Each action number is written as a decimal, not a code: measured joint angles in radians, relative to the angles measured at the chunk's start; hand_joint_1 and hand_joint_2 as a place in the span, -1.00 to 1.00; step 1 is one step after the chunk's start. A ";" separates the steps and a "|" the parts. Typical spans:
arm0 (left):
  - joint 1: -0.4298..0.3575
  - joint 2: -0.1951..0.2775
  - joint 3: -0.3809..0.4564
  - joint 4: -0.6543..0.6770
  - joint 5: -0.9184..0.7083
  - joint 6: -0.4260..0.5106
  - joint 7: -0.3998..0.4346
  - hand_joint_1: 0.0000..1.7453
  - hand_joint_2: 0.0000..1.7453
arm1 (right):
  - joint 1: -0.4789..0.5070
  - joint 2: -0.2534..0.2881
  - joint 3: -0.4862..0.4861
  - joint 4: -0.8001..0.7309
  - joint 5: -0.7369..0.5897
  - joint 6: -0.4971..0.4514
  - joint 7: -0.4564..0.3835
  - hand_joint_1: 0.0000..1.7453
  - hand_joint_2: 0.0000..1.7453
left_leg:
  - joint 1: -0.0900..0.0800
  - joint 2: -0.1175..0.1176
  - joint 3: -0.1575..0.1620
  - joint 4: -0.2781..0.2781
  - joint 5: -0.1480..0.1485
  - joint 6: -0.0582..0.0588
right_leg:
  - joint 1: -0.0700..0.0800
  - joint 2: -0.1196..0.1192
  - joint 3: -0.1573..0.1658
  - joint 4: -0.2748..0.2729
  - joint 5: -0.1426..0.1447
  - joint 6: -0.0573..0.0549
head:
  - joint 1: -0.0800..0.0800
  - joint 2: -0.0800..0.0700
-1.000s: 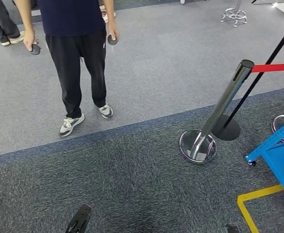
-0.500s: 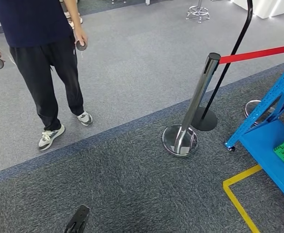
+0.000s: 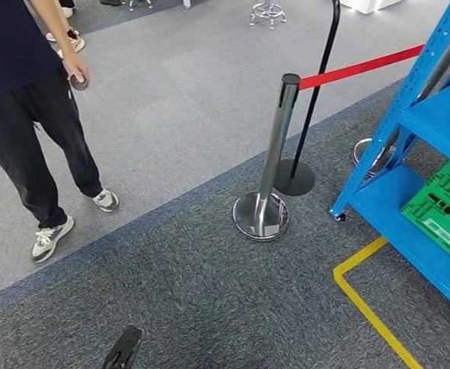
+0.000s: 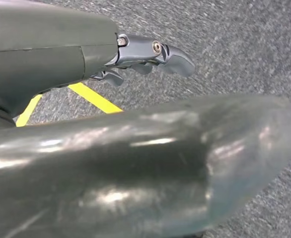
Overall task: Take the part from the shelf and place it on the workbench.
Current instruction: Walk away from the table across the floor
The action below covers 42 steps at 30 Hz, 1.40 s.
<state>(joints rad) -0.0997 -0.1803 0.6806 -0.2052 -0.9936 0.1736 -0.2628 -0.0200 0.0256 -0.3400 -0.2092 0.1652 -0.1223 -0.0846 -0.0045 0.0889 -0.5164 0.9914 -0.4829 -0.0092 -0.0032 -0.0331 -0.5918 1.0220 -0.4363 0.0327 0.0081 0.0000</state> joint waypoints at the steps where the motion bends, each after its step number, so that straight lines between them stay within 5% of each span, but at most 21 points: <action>1: -0.001 0.000 0.000 0.000 0.000 0.000 0.000 -1.00 -1.00 | 0.000 0.000 0.000 0.000 0.000 0.000 0.000 -1.00 -1.00 | 0.002 -0.011 -0.003 0.012 -0.011 -0.005 | -0.001 0.009 0.000 -0.002 0.001 -0.007 | -0.001 0.000; 3: -0.001 0.000 0.000 0.000 0.000 0.000 0.000 -1.00 -1.00 | -0.002 0.000 0.000 0.001 0.000 0.000 0.000 -1.00 -1.00 | 0.005 -0.051 -0.041 0.096 -0.060 -0.014 | -0.006 0.029 0.001 -0.005 0.004 -0.018 | -0.006 0.000; 5: 0.003 0.001 0.000 0.000 0.000 0.000 0.000 -1.00 -1.00 | -0.006 0.000 0.000 0.001 0.000 0.000 0.000 -1.00 -1.00 | 0.006 -0.076 -0.112 0.233 -0.117 -0.016 | -0.006 0.051 0.000 -0.005 0.004 -0.023 | -0.009 0.000; 7: 0.006 0.002 0.000 0.000 0.000 0.000 0.001 -1.00 -1.00 | -0.007 0.000 0.000 0.001 0.000 0.000 0.000 -1.00 -1.00 | 0.006 -0.081 -0.151 0.289 -0.114 -0.016 | -0.006 0.076 0.000 -0.005 0.004 -0.024 | -0.009 0.000; 9: 0.006 0.002 0.000 0.000 0.000 0.000 0.002 -1.00 -1.00 | -0.006 0.001 0.000 0.001 0.000 0.000 0.000 -1.00 -1.00 | 0.008 -0.094 -0.120 0.199 -0.042 -0.012 | -0.007 0.102 0.002 -0.004 0.005 -0.022 | -0.009 0.000; 11: 0.005 0.003 0.000 0.000 0.000 0.000 0.002 -1.00 -1.00 | -0.007 0.001 0.000 0.001 0.000 0.000 0.000 -1.00 -1.00 | 0.012 -0.131 -0.064 0.068 0.017 -0.009 | -0.006 0.126 -0.001 -0.002 0.006 -0.014 | -0.009 0.000; 13: 0.004 0.002 0.000 0.000 0.000 0.000 0.002 -1.00 -1.00 | -0.007 0.002 0.000 0.001 0.000 0.000 -0.001 -1.00 -1.00 | 0.013 -0.151 -0.042 0.012 0.028 -0.005 | -0.006 0.145 -0.008 -0.002 0.009 -0.002 | -0.008 0.000; 15: 0.001 0.002 0.000 0.000 0.000 0.000 -0.001 -1.00 -1.00 | -0.001 0.002 -0.001 0.002 0.000 0.000 -0.002 -1.00 -1.00 | 0.013 -0.136 -0.041 0.005 0.031 0.006 | -0.009 0.156 -0.016 -0.008 0.014 0.011 | -0.008 0.000; 17: -0.002 0.002 0.000 0.000 0.001 0.000 -0.007 -1.00 -1.00 | 0.003 0.003 -0.002 0.003 -0.001 0.001 0.001 -1.00 -1.00 | 0.014 -0.119 -0.039 -0.001 0.036 0.019 | -0.008 0.122 -0.035 0.021 -0.008 0.021 | -0.003 0.000; 19: -0.003 0.001 0.000 0.000 0.002 0.000 -0.010 -1.00 -1.00 | -0.001 0.004 -0.002 0.004 0.001 0.003 0.004 -1.00 -1.00 | 0.012 -0.097 -0.038 -0.004 0.036 0.028 | -0.005 0.066 -0.086 0.136 -0.075 0.026 | 0.003 0.000; 21: -0.001 0.002 0.000 0.000 0.005 0.002 -0.009 -1.00 -1.00 | -0.006 0.005 -0.002 0.004 0.006 0.006 0.005 -1.00 -1.00 | 0.010 -0.072 -0.038 -0.004 0.034 0.031 | -0.006 0.044 -0.145 0.263 -0.130 0.030 | 0.003 0.000; 22: -0.001 0.003 0.000 0.000 0.007 0.002 -0.009 -1.00 -1.00 | -0.006 0.005 -0.002 0.004 0.008 0.007 0.005 -1.00 -1.00 | 0.009 -0.061 -0.037 -0.003 0.033 0.031 | -0.007 0.041 -0.152 0.283 -0.130 0.032 | 0.004 0.000; 23: -0.001 0.003 0.000 0.000 0.008 0.003 -0.009 -1.00 -1.00 | -0.005 0.006 -0.002 0.005 0.010 0.007 0.006 -1.00 -1.00 | 0.010 -0.051 -0.035 -0.003 0.031 0.030 | -0.007 0.037 -0.138 0.261 -0.112 0.033 | 0.004 0.000; 27: 0.000 0.004 0.001 0.000 0.013 0.003 -0.010 -1.00 -1.00 | -0.007 0.008 -0.002 0.005 0.016 0.005 0.010 -1.00 -1.00 | 0.006 -0.018 -0.020 0.000 0.019 0.012 | -0.006 -0.016 0.003 0.016 -0.016 0.026 | 0.002 0.000; 30: 0.005 0.005 0.002 0.000 0.021 0.004 -0.017 -1.00 -1.00 | -0.007 0.011 -0.002 0.007 0.018 -0.013 0.008 -1.00 -1.00 | 0.004 -0.002 -0.012 -0.003 0.016 -0.004 | -0.003 0.000 0.012 0.000 -0.011 0.005 | 0.000 0.000; 32: 0.008 0.005 0.002 0.000 0.021 0.005 -0.021 -1.00 -1.00 | -0.005 0.011 -0.003 0.007 0.018 -0.022 -0.003 -1.00 -1.00 | 0.008 -0.026 -0.020 0.020 -0.005 -0.015 | -0.006 0.017 0.012 -0.002 -0.008 -0.009 | -0.001 0.000; 35: 0.014 0.006 0.003 0.000 0.023 0.006 -0.023 -1.00 -1.00 | -0.010 0.011 -0.007 0.007 0.023 -0.035 -0.022 -1.00 -1.00 | 0.010 -0.073 -0.103 0.194 -0.094 -0.023 | -0.009 0.045 0.010 -0.004 -0.006 -0.023 | -0.006 0.000; 37: 0.018 0.005 0.004 0.000 0.024 0.006 -0.024 -1.00 -1.00 | -0.012 0.011 -0.010 0.007 0.026 -0.040 -0.026 -1.00 -1.00 | 0.011 -0.079 -0.157 0.288 -0.115 -0.022 | -0.008 0.070 0.010 -0.004 -0.007 -0.024 | -0.006 0.000; 39: 0.019 0.005 0.005 0.000 0.024 0.007 -0.024 -1.00 -1.00 | -0.011 0.012 -0.013 0.008 0.029 -0.042 -0.027 -1.00 -1.00 | 0.011 -0.086 -0.143 0.237 -0.060 -0.017 | -0.008 0.095 0.012 -0.004 -0.006 -0.023 | -0.006 0.000; 42: 0.018 0.005 0.005 0.000 0.024 0.008 -0.024 -1.00 -1.00 | -0.012 0.013 -0.017 0.008 0.032 -0.043 -0.027 -1.00 -1.00 | 0.014 -0.134 -0.057 0.046 0.028 -0.007 | -0.007 0.129 0.009 -0.001 -0.005 -0.014 | -0.006 0.000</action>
<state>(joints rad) -0.0818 -0.1749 0.6855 -0.2052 -0.9693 0.1811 -0.2865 -0.0320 0.0382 -0.3572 -0.2015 0.1968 -0.1651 -0.1121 0.0093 -0.0455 -0.5734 1.0370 -0.4549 -0.0158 -0.0106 0.0959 -0.5830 1.0209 -0.4415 0.0183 0.0025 0.0000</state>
